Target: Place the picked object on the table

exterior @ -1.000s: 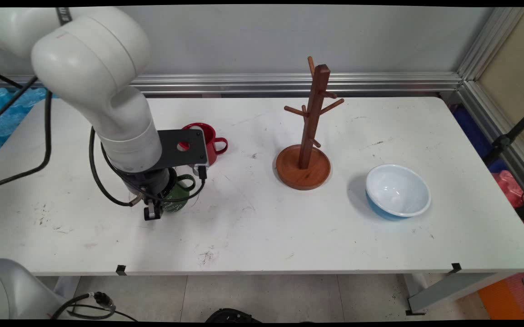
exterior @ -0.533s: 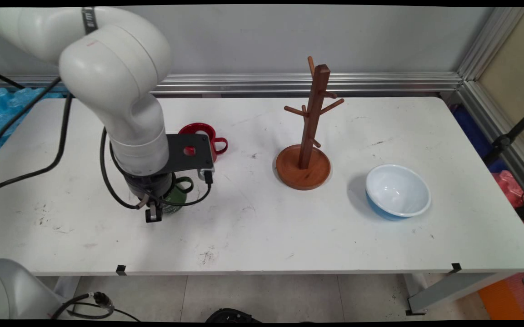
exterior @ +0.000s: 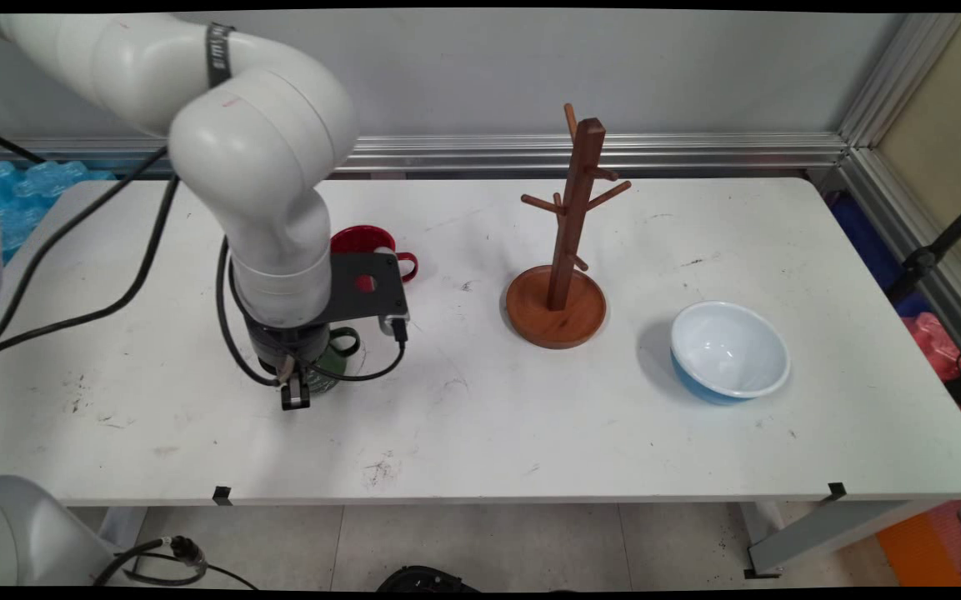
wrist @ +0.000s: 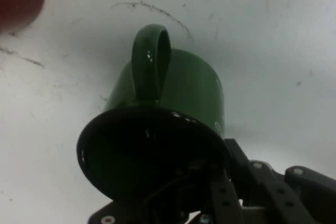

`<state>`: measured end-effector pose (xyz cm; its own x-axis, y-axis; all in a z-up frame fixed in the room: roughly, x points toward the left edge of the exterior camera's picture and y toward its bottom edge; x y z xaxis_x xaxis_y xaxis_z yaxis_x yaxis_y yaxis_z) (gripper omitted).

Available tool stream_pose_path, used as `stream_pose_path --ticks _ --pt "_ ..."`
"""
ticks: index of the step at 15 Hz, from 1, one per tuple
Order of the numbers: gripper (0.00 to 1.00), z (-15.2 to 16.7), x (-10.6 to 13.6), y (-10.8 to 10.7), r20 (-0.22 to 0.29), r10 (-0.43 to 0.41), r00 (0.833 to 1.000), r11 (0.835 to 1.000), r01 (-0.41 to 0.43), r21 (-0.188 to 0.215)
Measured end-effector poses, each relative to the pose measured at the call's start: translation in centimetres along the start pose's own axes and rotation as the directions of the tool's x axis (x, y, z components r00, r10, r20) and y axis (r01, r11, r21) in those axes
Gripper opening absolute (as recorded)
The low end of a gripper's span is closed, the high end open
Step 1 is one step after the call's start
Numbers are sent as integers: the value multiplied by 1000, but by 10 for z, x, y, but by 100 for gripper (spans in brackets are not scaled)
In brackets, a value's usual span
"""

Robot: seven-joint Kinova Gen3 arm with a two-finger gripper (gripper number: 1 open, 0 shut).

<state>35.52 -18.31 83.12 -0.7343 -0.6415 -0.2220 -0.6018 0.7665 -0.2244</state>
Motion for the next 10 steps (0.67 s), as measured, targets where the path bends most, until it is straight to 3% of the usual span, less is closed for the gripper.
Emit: stream_pose_path --ticks 10 --pt "0 10 22 3 38 -45 998 999 45 -13"
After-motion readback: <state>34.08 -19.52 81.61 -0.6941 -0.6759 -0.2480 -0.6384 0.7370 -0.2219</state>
